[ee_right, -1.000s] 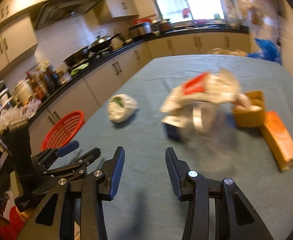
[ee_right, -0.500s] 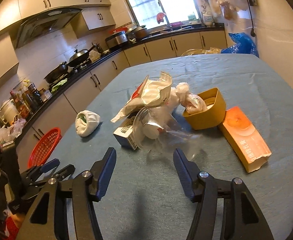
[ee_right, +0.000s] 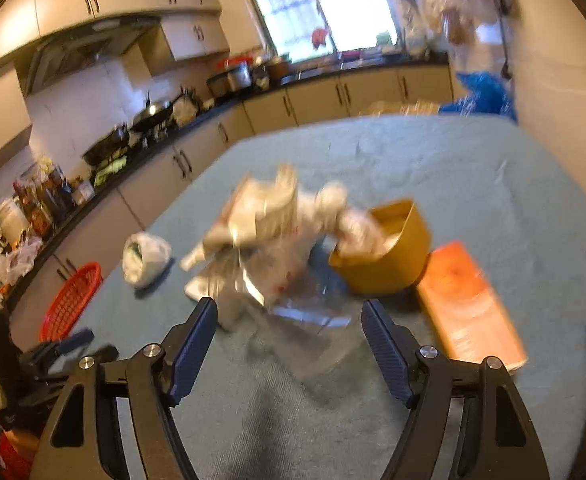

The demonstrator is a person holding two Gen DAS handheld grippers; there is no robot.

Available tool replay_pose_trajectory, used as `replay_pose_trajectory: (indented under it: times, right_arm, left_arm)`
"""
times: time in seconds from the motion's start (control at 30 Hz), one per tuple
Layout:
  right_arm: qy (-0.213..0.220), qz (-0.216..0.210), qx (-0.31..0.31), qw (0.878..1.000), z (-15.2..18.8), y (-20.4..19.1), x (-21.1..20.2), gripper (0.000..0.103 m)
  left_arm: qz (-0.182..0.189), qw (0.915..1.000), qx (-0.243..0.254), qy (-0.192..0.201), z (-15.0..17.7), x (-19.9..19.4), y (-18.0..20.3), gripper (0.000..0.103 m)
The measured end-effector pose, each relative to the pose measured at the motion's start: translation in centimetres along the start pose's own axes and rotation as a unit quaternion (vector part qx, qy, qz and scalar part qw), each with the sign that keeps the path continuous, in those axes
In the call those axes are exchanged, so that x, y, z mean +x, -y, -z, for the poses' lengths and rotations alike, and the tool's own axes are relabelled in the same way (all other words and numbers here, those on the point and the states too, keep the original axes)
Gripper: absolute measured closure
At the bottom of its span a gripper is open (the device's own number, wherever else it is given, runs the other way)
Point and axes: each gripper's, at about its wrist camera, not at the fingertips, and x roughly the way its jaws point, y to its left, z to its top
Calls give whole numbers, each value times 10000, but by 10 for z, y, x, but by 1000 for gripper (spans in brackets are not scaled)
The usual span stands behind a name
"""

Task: Collect trash
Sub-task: 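Move both open tools back over the remaining trash on the table, then grasp the white cloth bundle with the left tool while the right tool approaches the clear plastic bundle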

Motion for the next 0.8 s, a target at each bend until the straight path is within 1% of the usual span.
replay_pose_trajectory:
  times: [0.03, 0.1, 0.17, 0.2, 0.3, 0.43, 0.5, 0.57, 0.6, 0.63, 0.7, 0.8]
  right_arm:
    - [-63, -93, -30, 9999, 3, -2, 1, 24]
    - [-218, -451, -207, 9985, 11, -14, 0, 24]
    - [-225, -600, -400, 9971, 15, -23, -3, 24]
    - [-202, -552, -463, 9972, 15, -26, -4, 24]
    - [-182, -184, -534, 9982, 12, -27, 3, 24]
    - [-267, -148, -487, 9983, 7, -27, 18, 24]
    - [-409, -94, -504, 9978, 6, -28, 26, 24]
    - [-526, -69, -475, 9975, 6, -28, 33, 32]
    - [-555, -135, -477, 9972, 6, -28, 34, 43]
    - [-575, -187, -451, 9971, 6, -27, 34, 48]
    - [-531, -289, -301, 9977, 7, -22, 32, 49]
    - [-347, -444, -74, 9984, 7, -13, 25, 49]
  left_arm:
    - [-4, 10000, 4, -3, 0, 0, 0, 35]
    - [-5, 10000, 9, -8, 0, 0, 0, 34]
    - [-11, 10000, 22, -18, -1, 1, 1, 34]
    - [-11, 10000, 21, -17, -1, 1, 1, 34]
    - [-12, 10000, 17, -16, -1, 1, 2, 34]
    - [-11, 10000, 22, -22, -1, 1, 1, 34]
    - [4, 10000, 27, -36, -1, 1, 2, 33]
    - [11, 10000, -5, -81, -2, 2, 1, 33]
    - [12, 9999, -20, -98, -2, 1, 2, 33]
    - [35, 9999, -33, -91, -4, 0, 2, 33]
    - [69, 10000, -56, -46, -12, -3, 3, 33]
    - [100, 9999, -69, 33, -30, -6, 6, 32]
